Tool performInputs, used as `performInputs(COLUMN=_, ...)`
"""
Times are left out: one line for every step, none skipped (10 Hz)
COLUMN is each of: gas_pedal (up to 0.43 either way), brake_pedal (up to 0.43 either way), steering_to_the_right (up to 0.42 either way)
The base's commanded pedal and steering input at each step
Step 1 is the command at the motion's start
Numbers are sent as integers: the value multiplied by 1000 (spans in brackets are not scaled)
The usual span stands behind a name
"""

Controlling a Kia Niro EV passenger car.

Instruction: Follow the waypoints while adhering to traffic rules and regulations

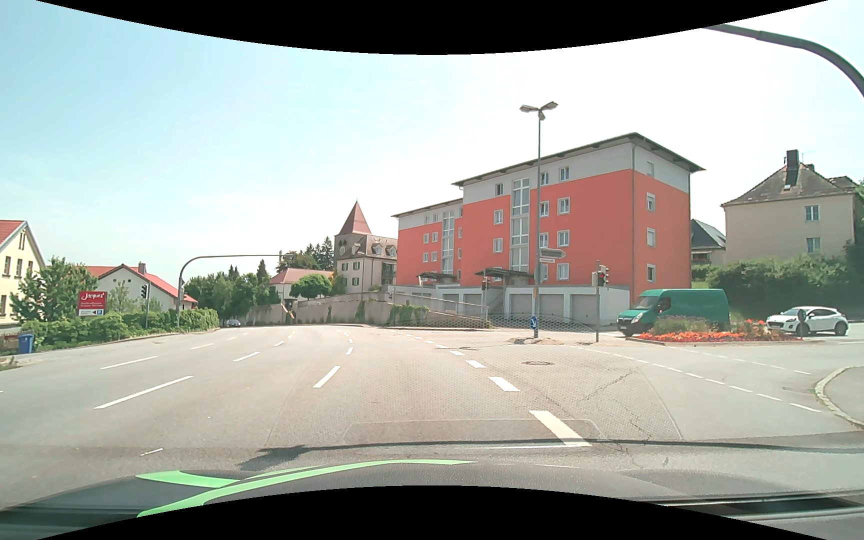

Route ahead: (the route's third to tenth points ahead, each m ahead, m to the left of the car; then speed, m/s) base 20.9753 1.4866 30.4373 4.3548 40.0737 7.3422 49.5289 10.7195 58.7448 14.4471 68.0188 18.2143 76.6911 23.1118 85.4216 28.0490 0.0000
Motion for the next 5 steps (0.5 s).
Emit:
performInputs(gas_pedal=0, brake_pedal=262, steering_to_the_right=3)
performInputs(gas_pedal=0, brake_pedal=262, steering_to_the_right=3)
performInputs(gas_pedal=0, brake_pedal=262, steering_to_the_right=3)
performInputs(gas_pedal=0, brake_pedal=262, steering_to_the_right=3)
performInputs(gas_pedal=0, brake_pedal=262, steering_to_the_right=3)
